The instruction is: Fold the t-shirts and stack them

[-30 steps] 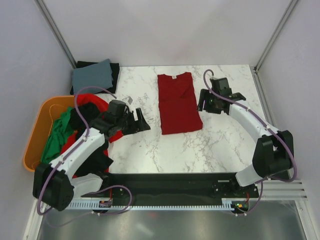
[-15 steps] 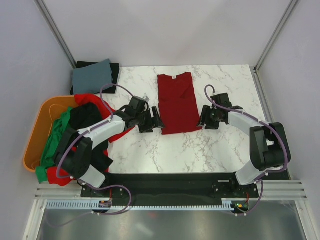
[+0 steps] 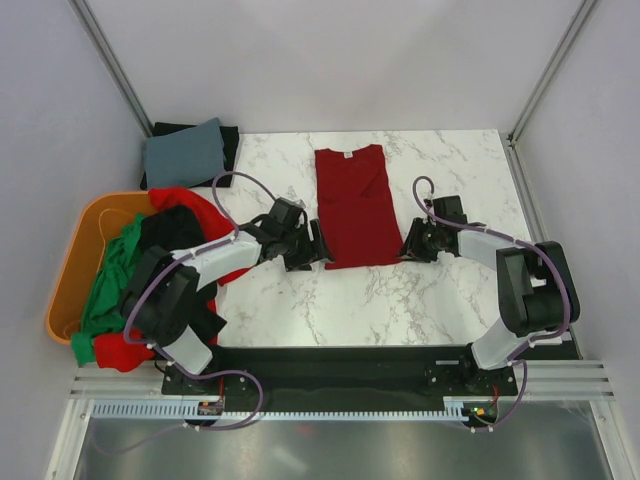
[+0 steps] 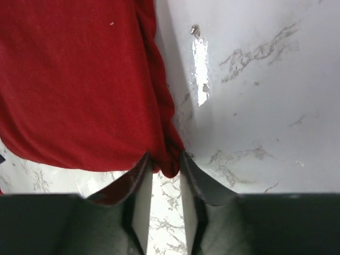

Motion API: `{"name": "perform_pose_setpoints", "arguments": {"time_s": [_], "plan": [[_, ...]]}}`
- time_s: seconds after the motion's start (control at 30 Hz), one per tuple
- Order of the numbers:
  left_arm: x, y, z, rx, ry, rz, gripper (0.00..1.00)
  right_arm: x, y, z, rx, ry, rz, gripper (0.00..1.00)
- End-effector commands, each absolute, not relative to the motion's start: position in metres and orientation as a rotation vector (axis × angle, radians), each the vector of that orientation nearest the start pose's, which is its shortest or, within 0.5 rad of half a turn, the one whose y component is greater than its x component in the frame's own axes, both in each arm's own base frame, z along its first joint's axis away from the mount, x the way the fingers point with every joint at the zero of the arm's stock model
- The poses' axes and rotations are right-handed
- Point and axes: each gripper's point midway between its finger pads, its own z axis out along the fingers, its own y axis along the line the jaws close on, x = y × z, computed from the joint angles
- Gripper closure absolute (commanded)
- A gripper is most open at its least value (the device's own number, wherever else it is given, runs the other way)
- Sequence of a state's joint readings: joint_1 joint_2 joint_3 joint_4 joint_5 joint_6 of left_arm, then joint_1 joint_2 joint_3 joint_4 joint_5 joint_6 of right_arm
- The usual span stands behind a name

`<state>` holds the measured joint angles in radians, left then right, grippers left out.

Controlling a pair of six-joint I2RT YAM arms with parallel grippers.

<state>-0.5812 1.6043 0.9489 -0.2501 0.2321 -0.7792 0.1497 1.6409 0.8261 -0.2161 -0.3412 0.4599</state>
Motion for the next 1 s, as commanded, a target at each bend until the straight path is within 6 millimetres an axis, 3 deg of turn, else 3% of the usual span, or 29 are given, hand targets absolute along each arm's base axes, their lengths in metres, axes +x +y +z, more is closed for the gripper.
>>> {"name": "perform_pose_setpoints", "arguments": {"time_s": [0.0,0.1,0.27,0.53,0.6,0.7,0.73,0.8,0.9,0.93,0.97], "plan": [[0.283,-0.274,0.057,-0.193,2.651,-0.783,0.25,0.305,0.121,0.002,0.305,2.679,0.627,0.69],[0.284,-0.277,0.046,-0.201,2.665,-0.765,0.26,0.294,0.122,-0.007,0.32,2.702,0.645,0.83],[0.292,-0.28,0.033,-0.227,2.673,-0.737,0.29,0.287,0.125,-0.011,0.322,2.716,0.679,0.94],[0.302,-0.286,0.016,-0.271,2.676,-0.717,0.37,0.284,0.126,-0.015,0.316,2.731,0.689,0.99],[0.303,-0.288,0.012,-0.271,2.682,-0.722,0.45,0.284,0.127,-0.017,0.32,2.738,0.691,1.0],[0.303,-0.292,0.009,-0.276,2.685,-0.741,0.72,0.284,0.127,-0.018,0.322,2.739,0.697,1.0],[0.303,-0.292,0.01,-0.277,2.682,-0.741,0.86,0.284,0.129,-0.017,0.327,2.738,0.709,1.0],[0.306,-0.29,0.024,-0.295,2.635,-0.739,0.97,0.283,0.132,-0.011,0.336,2.73,0.739,1.0],[0.304,-0.287,0.048,-0.289,2.587,-0.745,0.98,0.278,0.138,0.006,0.386,2.725,0.796,1.0],[0.304,-0.288,0.069,-0.277,2.547,-0.774,0.98,0.277,0.138,0.012,0.4,2.721,0.805,1.0],[0.301,-0.287,0.078,-0.27,2.542,-0.776,0.98,0.275,0.139,0.018,0.425,2.713,0.809,1.0]]}}
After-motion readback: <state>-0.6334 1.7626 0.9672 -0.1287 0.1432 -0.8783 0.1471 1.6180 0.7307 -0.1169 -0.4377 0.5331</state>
